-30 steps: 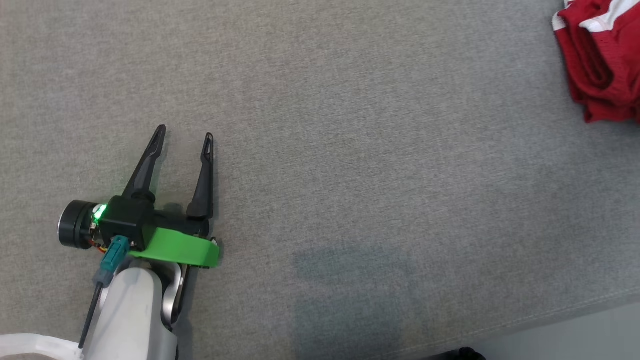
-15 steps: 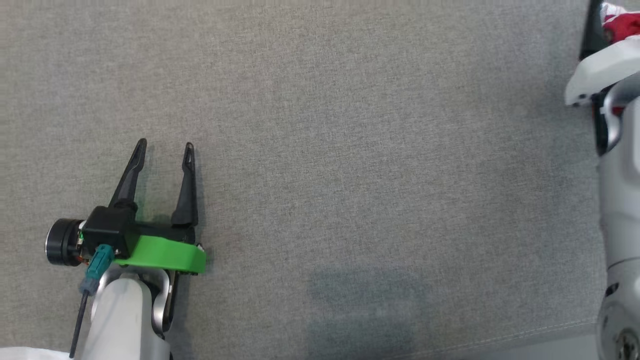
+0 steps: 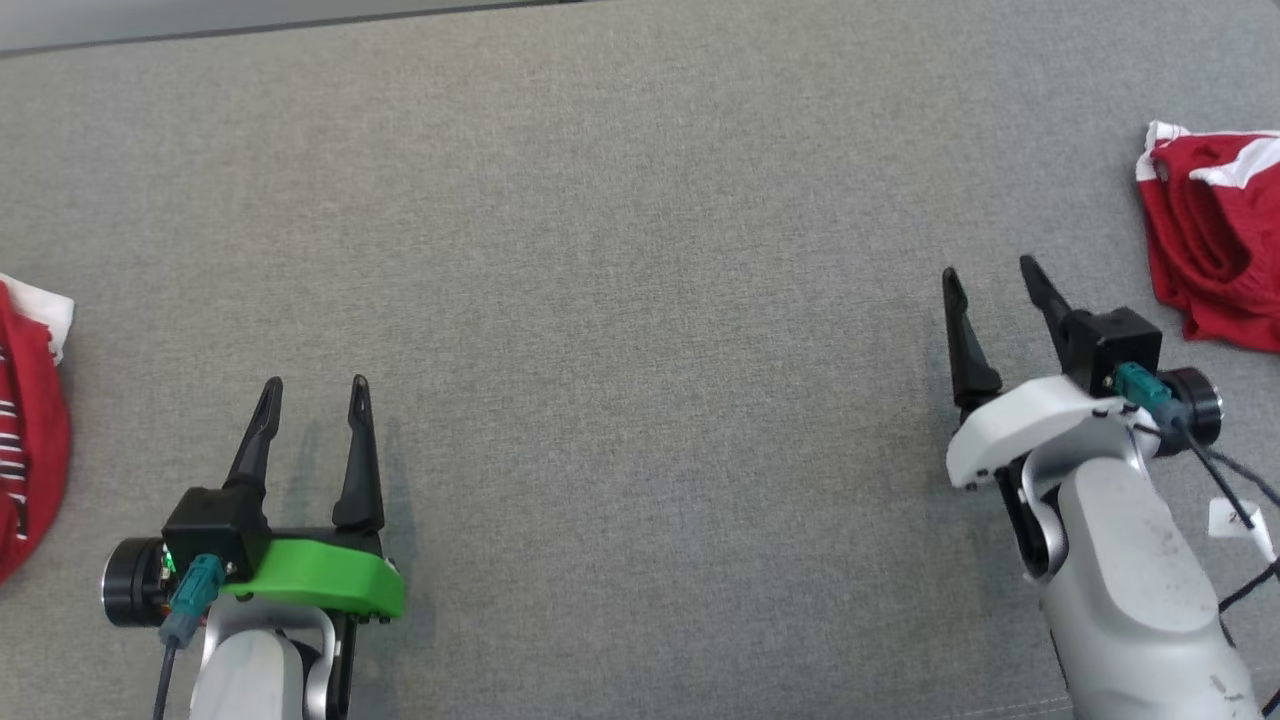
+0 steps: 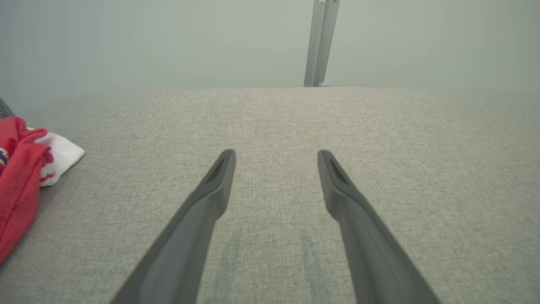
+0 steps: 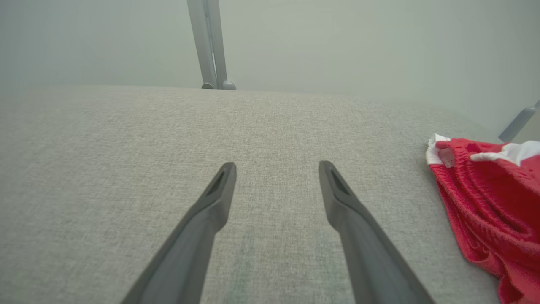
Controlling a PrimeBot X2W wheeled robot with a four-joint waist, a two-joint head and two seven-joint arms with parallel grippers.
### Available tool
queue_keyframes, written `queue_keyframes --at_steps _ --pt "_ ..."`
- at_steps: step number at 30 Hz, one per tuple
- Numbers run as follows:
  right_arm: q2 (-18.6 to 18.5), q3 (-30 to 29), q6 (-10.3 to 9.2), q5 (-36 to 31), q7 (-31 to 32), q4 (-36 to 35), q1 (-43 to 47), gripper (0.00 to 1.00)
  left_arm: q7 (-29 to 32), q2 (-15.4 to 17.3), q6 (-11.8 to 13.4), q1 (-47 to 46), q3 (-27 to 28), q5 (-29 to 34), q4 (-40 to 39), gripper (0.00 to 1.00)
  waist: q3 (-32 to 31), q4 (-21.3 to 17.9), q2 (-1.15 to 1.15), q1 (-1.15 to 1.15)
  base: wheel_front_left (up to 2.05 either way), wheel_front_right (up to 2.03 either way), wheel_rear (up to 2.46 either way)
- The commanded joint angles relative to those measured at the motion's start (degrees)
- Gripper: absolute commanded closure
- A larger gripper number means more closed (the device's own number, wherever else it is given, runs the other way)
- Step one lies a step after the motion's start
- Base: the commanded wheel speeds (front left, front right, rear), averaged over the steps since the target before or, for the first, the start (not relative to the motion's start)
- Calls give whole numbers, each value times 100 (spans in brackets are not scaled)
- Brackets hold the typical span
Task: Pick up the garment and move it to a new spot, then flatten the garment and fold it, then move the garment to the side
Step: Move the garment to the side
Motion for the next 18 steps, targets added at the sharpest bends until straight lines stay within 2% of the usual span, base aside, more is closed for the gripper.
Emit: queue_keyframes --at_steps 1,9,18 --pt "36 28 -9 87 -15 -63 220 0 0 2 60 120 6 -64 29 0 -406 263 15 0 0 0 0" --pt "174 -12 -9 412 -15 -278 867 0 0 3 246 432 62 -236 148 0 -870 401 15 0 0 0 0" --pt "192 220 -9 638 -15 -521 1351 0 0 4 313 878 234 -190 332 0 -1544 387 15 0 0 0 0"
